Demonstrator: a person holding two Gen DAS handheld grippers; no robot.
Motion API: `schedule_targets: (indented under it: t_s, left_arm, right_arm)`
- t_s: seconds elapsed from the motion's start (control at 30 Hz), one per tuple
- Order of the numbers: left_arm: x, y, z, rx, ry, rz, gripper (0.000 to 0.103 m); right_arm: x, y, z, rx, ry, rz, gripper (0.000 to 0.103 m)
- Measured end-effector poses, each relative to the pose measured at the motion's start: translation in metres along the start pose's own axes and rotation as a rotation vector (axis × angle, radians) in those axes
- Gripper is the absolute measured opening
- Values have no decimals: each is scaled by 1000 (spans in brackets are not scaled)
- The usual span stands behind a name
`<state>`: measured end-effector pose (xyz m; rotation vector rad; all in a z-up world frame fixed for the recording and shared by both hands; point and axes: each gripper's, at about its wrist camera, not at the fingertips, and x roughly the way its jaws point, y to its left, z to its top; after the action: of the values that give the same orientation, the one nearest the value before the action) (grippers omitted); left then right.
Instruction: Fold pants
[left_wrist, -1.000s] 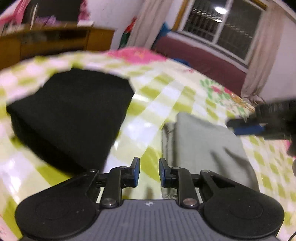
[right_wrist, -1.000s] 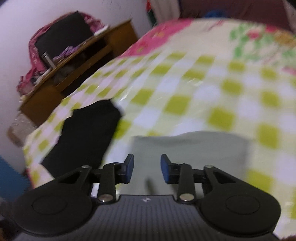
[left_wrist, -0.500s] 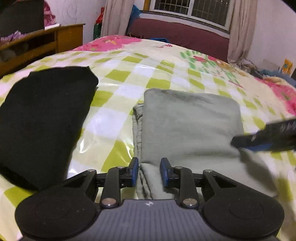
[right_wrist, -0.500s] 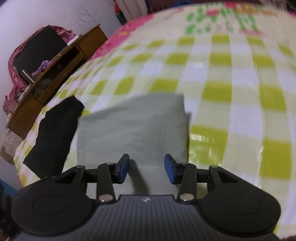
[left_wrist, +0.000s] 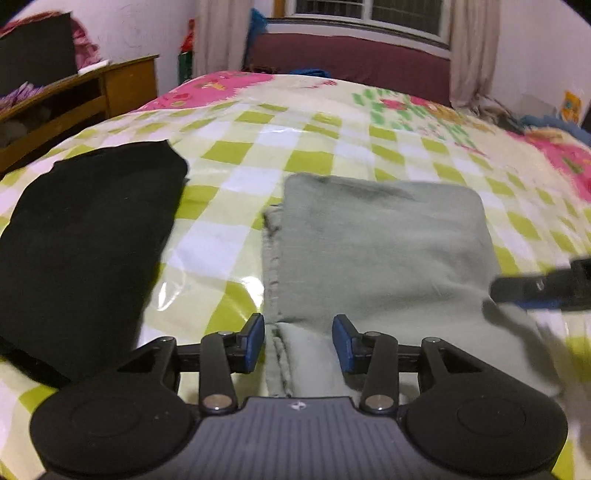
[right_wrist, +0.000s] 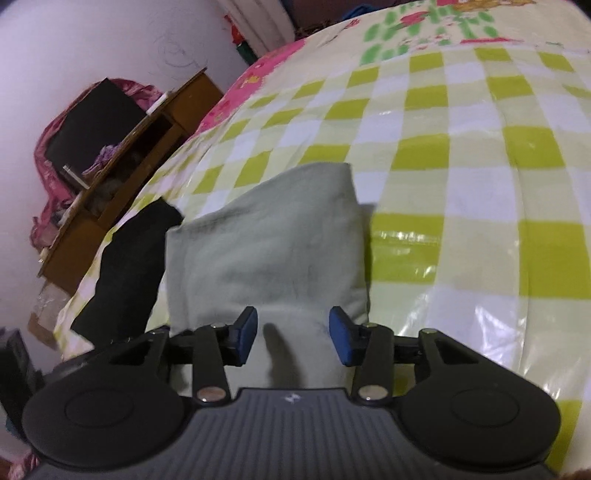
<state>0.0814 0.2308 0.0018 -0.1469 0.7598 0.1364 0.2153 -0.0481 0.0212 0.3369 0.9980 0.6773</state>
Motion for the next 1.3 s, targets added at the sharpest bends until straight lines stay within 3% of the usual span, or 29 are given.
schedule_targets:
  t_s: [0.1, 0.23, 0.27, 0.33, 0.53, 0.73, 0.87, 0.93, 1.0, 1.1, 1.3]
  left_arm:
    - [-3, 1, 2, 7, -9, 14, 55]
    - [-2, -2, 3, 10, -1, 27, 55]
    - [0, -2, 2, 6, 9, 20, 60]
    - [8, -2, 0, 9, 55, 7, 68]
    - [7, 5, 2, -10, 77, -66, 69]
    - [12, 12, 2, -36, 90, -87, 74]
    - [27, 2, 2, -19, 119, -89, 79]
    - [30, -2, 3, -14, 132, -75, 79]
    - [25, -6, 3, 3, 135, -87, 77]
    - [18, -15, -4, 7, 140, -119, 76]
    - [14, -76, -13, 61, 154, -251, 76]
  right_arm:
    - [-12, 1, -3, 0, -42, 11, 44]
    - [-18, -2, -3, -15, -64, -44, 46]
    - [-17, -8, -5, 9, -55, -49, 46]
    - [-7, -15, -6, 45, -4, -24, 47]
    - [7, -20, -6, 101, 31, 46, 54]
    - [-4, -30, -10, 113, 35, 72, 53]
    - [21, -12, -14, 93, 83, 139, 57]
    - [33, -9, -14, 117, 96, 138, 52]
    - [34, -11, -13, 156, 113, 134, 26]
    - [24, -15, -15, 157, 106, 156, 22]
    - [-44, -58, -28, 177, 54, 56, 21]
